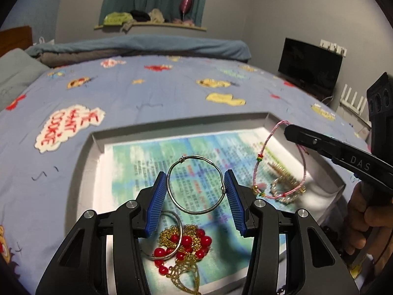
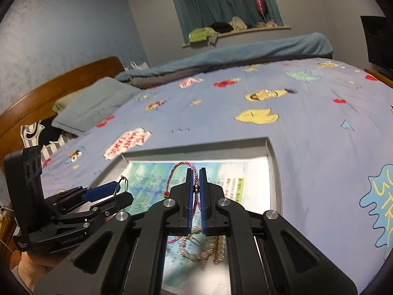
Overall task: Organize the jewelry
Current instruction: 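Open both tools to drop the hoop and pink bracelet into the box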
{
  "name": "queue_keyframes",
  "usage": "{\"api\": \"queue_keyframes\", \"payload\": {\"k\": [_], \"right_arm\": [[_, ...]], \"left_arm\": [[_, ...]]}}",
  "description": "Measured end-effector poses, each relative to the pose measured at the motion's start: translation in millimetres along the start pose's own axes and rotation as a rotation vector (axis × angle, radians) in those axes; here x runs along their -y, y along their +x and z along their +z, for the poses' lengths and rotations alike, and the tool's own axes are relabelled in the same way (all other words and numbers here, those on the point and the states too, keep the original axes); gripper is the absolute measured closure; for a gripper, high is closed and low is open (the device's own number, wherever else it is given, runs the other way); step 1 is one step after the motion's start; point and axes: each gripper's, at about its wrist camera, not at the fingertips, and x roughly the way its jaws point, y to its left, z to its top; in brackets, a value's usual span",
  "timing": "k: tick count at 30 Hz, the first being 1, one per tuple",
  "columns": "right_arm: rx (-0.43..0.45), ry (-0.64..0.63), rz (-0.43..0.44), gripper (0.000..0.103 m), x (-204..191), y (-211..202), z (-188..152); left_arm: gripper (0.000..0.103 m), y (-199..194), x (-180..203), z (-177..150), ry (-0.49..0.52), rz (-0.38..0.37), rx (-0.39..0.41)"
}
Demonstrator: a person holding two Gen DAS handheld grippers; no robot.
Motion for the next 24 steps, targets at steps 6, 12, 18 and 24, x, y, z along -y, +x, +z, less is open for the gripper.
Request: {"api": "queue_keyframes", "payload": {"k": [6,12,18,24], "right_arm": [[-0.046,0.005,-0.036,0.098,4,11,-5],[-0.07,-0.034,-0.045,0.082,-2,13,-8],[-0.049,-0.087,-0.063,0.058,-8,5,-9],[-0.021,-0.113,-0.062,0.046,-9,-11,-13]], "left_arm": [[0.053,9,-2,-4,0.002,0.006,-0.04],[0.041,6,1,-5,0.014,0.013,-0.026],[0.026,-8,6,-4,0.037,0.019,0.019],[0.02,-28,5,-3,0.044,0.029,0.077]]}}
